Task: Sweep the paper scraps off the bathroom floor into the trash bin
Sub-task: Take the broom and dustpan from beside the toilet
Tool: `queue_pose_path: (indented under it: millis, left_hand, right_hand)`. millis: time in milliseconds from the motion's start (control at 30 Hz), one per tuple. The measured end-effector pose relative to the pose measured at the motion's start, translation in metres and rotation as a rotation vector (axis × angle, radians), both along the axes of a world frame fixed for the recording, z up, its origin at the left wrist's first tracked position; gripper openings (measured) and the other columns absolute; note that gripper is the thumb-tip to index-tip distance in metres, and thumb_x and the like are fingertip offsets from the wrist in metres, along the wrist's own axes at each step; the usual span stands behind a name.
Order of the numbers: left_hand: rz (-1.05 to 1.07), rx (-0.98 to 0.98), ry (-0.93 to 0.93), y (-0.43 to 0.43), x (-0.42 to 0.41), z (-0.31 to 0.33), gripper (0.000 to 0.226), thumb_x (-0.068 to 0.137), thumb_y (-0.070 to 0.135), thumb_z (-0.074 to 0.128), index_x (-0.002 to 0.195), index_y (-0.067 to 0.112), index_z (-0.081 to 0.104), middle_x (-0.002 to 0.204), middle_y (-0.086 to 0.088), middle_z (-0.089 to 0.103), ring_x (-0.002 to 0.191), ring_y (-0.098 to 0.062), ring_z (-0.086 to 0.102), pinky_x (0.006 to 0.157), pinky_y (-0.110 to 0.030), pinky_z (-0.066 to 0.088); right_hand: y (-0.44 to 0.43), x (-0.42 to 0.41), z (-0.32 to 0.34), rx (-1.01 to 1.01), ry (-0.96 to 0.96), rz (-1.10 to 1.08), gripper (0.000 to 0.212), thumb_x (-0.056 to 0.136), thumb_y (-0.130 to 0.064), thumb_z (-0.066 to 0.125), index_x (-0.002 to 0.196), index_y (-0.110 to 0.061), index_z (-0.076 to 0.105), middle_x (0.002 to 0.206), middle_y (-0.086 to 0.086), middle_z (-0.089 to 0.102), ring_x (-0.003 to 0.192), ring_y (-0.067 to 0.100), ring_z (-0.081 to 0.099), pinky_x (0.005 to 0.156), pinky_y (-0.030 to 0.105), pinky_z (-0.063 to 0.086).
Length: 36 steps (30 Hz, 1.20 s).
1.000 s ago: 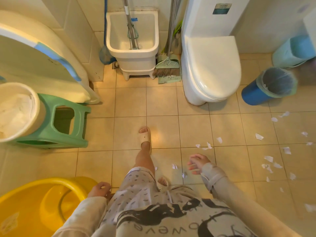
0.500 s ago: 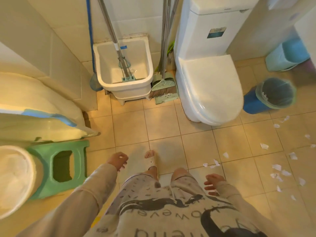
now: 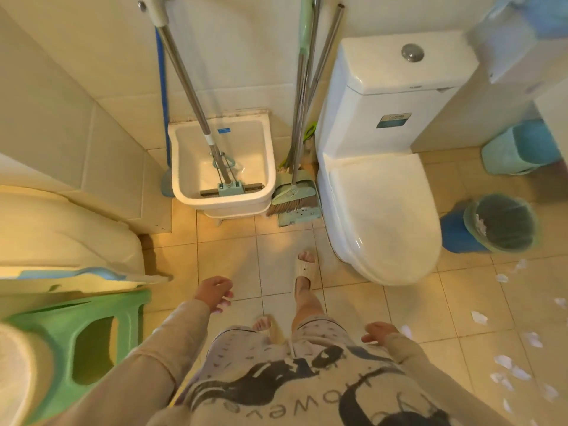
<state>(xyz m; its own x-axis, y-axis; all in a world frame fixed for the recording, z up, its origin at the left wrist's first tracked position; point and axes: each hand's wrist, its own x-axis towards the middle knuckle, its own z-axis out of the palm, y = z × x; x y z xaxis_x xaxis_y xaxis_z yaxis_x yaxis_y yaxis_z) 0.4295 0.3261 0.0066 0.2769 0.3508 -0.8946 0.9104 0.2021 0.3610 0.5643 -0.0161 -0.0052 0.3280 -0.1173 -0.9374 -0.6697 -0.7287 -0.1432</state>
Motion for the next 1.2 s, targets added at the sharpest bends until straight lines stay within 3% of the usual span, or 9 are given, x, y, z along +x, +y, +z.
queue_pose_path:
  millis: [100,233,333,400,633,867,1000,1100,1200]
  left_hand:
    - [0.01,0.007,0.098,0.0,-0.002,-0.012,0.01,0.098,0.014,0.046,0.096,0.008,0.054,0.068,-0.007,0.055,0.05,-0.019,0.047,0.048,-0.021,0.034]
    - [0.077,0.039,0.194,-0.002,0.002,-0.022,0.009,0.096,0.007,0.048,0.092,0.002,0.054,0.066,-0.012,0.053,0.051,-0.023,0.045,0.036,-0.019,0.04]
    - [0.145,0.04,0.218,-0.004,0.014,-0.024,0.015,0.095,0.01,0.051,0.082,0.008,0.056,0.069,-0.012,0.057,0.054,-0.022,0.048,0.053,-0.025,0.037]
    - [0.162,0.008,0.216,-0.003,0.024,-0.026,0.019,0.095,0.011,0.05,0.077,0.012,0.055,0.07,-0.011,0.058,0.055,-0.022,0.049,0.055,-0.024,0.036]
    - [0.053,-0.048,0.187,0.015,0.075,-0.026,0.012,0.097,0.012,0.047,0.089,0.008,0.054,0.071,-0.009,0.057,0.053,-0.021,0.05,0.051,-0.022,0.035]
    - [-0.171,0.017,0.071,0.053,0.178,-0.003,0.012,0.096,0.018,0.046,0.101,0.011,0.055,0.09,-0.011,0.06,0.058,-0.016,0.053,0.051,-0.02,0.037]
    - [-0.26,0.091,-0.048,0.082,0.258,0.023,0.025,0.096,0.017,0.046,0.116,0.006,0.057,0.101,-0.015,0.064,0.071,-0.02,0.057,0.055,-0.023,0.041]
    - [-0.278,0.153,-0.165,0.103,0.314,0.044,0.028,0.096,0.015,0.047,0.119,0.002,0.057,0.116,-0.023,0.064,0.078,-0.024,0.057,0.062,-0.026,0.047]
    - [-0.305,0.249,-0.261,0.119,0.361,0.067,0.025,0.096,0.018,0.048,0.114,0.006,0.06,0.109,-0.018,0.065,0.076,-0.022,0.057,0.078,-0.032,0.052]
  right_hand:
    - [0.032,0.051,0.001,0.062,-0.012,0.036,0.035,0.098,-0.009,0.042,0.127,0.007,0.05,0.103,0.023,0.058,0.066,0.024,0.051,0.059,0.03,0.041]
    - [0.079,0.121,0.007,0.129,-0.062,0.159,0.034,0.098,-0.012,0.044,0.127,0.002,0.052,0.095,0.016,0.058,0.063,0.02,0.052,0.056,0.028,0.043]
    - [0.105,0.158,0.011,0.18,-0.106,0.206,0.032,0.097,-0.016,0.046,0.126,-0.003,0.054,0.086,0.01,0.059,0.062,0.017,0.054,0.055,0.025,0.045]
    - [0.113,0.173,0.012,0.192,-0.119,0.227,0.032,0.097,-0.017,0.047,0.125,-0.004,0.055,0.091,0.01,0.061,0.063,0.015,0.055,0.056,0.024,0.047]
    - [0.126,0.193,0.008,0.184,-0.045,0.179,0.034,0.096,-0.01,0.048,0.128,-0.001,0.052,0.078,0.007,0.058,0.06,0.018,0.055,0.055,0.026,0.046]
    - [0.166,0.235,0.02,0.196,-0.084,0.122,0.031,0.098,-0.018,0.046,0.124,-0.001,0.053,0.094,0.014,0.059,0.063,0.018,0.055,0.055,0.026,0.046]
    - [0.216,0.287,0.04,0.221,-0.16,0.188,0.014,0.097,-0.017,0.046,0.108,-0.009,0.051,0.098,0.014,0.06,0.068,0.021,0.057,0.06,0.026,0.047]
    - [0.259,0.335,0.065,0.294,-0.206,0.117,0.011,0.097,-0.015,0.046,0.106,-0.01,0.049,0.098,0.014,0.059,0.066,0.021,0.055,0.062,0.028,0.047]
    - [0.298,0.381,0.094,0.439,-0.257,-0.035,0.018,0.098,-0.016,0.046,0.114,-0.012,0.052,0.086,0.011,0.061,0.074,0.027,0.06,0.068,0.033,0.051]
